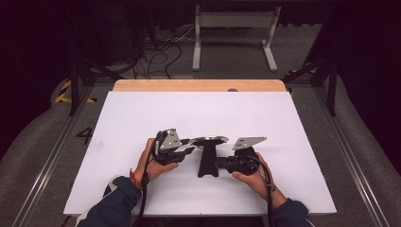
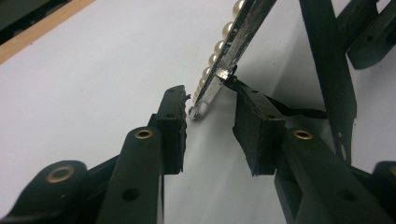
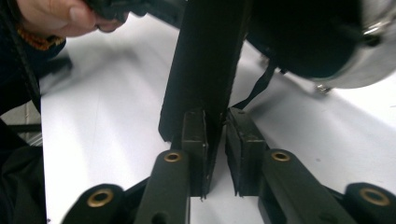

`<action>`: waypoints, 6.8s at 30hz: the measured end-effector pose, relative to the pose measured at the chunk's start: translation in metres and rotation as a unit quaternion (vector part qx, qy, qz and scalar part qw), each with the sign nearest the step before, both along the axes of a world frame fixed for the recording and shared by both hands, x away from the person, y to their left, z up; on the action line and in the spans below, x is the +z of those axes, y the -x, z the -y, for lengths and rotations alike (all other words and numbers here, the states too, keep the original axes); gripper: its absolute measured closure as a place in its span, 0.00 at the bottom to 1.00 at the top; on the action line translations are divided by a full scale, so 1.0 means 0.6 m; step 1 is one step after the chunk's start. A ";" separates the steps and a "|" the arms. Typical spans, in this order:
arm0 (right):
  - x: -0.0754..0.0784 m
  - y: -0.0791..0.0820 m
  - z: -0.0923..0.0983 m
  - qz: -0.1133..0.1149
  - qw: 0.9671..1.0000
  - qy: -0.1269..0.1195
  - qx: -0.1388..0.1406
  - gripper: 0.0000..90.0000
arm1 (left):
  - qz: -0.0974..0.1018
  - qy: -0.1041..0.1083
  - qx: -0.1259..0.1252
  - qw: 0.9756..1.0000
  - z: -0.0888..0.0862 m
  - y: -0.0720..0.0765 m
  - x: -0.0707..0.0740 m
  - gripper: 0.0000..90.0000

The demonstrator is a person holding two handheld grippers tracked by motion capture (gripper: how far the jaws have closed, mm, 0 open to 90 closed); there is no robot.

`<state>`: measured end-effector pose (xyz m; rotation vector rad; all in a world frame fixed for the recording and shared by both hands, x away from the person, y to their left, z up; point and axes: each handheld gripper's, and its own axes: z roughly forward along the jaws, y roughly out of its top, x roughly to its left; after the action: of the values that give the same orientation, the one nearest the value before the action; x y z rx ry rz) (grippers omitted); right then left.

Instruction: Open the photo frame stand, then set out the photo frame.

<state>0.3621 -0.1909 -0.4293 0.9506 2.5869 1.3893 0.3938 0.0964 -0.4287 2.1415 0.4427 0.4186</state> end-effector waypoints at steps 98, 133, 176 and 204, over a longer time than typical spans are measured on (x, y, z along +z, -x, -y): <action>-0.053 0.087 -0.158 0.152 0.975 0.109 -0.118 1.00 | 0.019 -0.007 -0.024 1.000 0.018 0.006 -0.014 0.86; -0.049 0.068 -0.100 0.102 0.982 0.083 -0.135 1.00 | 0.033 0.004 -0.029 0.999 0.039 0.025 -0.021 0.84; -0.050 0.059 -0.075 0.088 0.987 0.093 -0.097 1.00 | 0.021 0.048 -0.045 0.998 0.042 0.023 -0.026 0.80; -0.050 0.037 -0.034 0.090 0.989 0.091 -0.070 1.00 | 0.044 0.011 -0.019 0.999 0.068 0.054 -0.016 0.81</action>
<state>0.3396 -0.1704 -0.4591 0.9121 2.4136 1.1270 0.3616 0.0557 -0.4382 2.0977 0.3551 0.4825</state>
